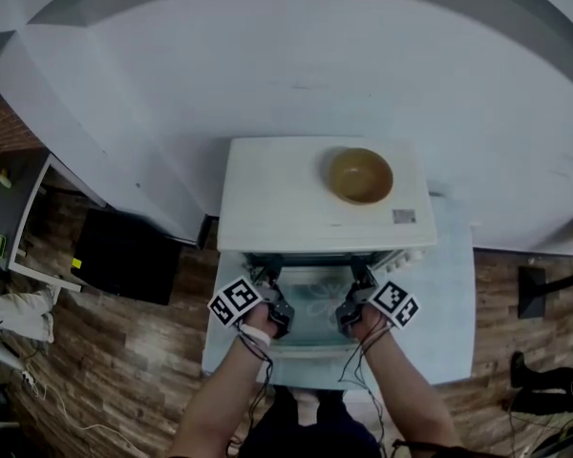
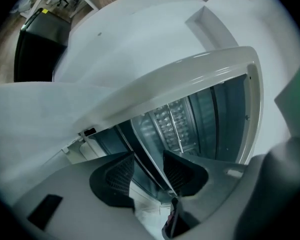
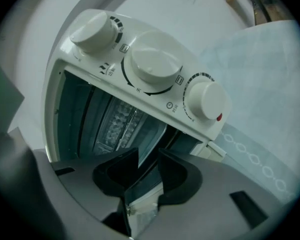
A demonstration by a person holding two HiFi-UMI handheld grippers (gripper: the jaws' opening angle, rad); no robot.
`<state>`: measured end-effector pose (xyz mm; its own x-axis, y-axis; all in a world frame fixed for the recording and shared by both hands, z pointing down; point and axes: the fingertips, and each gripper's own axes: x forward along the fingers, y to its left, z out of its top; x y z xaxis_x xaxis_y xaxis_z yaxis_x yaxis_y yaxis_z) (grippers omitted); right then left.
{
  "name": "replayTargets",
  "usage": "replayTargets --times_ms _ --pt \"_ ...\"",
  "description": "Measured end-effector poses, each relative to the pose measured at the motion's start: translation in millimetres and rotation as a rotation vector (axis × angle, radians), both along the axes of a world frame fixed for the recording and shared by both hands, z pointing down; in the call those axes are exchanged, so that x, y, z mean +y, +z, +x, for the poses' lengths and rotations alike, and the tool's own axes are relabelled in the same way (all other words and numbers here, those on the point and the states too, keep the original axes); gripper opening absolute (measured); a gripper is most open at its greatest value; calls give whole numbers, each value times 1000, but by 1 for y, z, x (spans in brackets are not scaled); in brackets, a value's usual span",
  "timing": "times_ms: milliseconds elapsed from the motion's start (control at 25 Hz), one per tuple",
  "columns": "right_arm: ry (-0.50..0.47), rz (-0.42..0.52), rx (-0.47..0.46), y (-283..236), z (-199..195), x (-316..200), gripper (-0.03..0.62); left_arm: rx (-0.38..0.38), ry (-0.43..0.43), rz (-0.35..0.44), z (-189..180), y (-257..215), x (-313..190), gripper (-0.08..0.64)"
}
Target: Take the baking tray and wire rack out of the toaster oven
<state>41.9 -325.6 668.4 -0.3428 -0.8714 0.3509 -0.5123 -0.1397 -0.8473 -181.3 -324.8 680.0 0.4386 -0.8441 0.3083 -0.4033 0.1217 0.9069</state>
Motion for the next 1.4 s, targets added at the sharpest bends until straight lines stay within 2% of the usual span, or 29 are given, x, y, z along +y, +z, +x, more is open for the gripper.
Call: replayTargets --times_ms 120,200,280,400,480,520,760,840,960,1040,1120,1280,1400 --pt "14 -26 -17 3 -3 -7 129 6 4 6 6 1 -9 179" --pt "-2 3 -7 5 -3 -15 124 -6 4 1 6 4 -14 179" --pt "-6 4 -4 8 -3 -18 112 -34 1 -7 5 6 -17 145" --pt "-9 -13 -8 12 -2 -16 63 -61 8 -8 6 6 -17 76" --pt "-31 -6 3 13 -3 -12 42 -62 12 -6 7 6 -14 64" --pt "-40 -9 11 13 -3 -9 5 -61 14 -4 7 6 -12 63" --pt "-40 -45 13 21 0 16 6 -65 15 -30 5 13 14 20" --pt "-41 -35 11 19 0 20 8 -57 -1 -26 2 14 20 21" --pt "-42 -17 1 15 -1 18 59 -37 -23 13 0 7 17 28" --pt "-42 -12 -4 15 -2 14 97 -30 -21 31 1 2 12 108" --pt "-41 -13 -9 15 -3 9 118 -30 -12 33 4 1 7 137" --pt "-24 -44 -24 15 -5 0 134 -17 -13 23 4 4 -8 141" --pt "-27 -21 -34 18 -3 -13 132 -19 1 11 5 10 -16 141"
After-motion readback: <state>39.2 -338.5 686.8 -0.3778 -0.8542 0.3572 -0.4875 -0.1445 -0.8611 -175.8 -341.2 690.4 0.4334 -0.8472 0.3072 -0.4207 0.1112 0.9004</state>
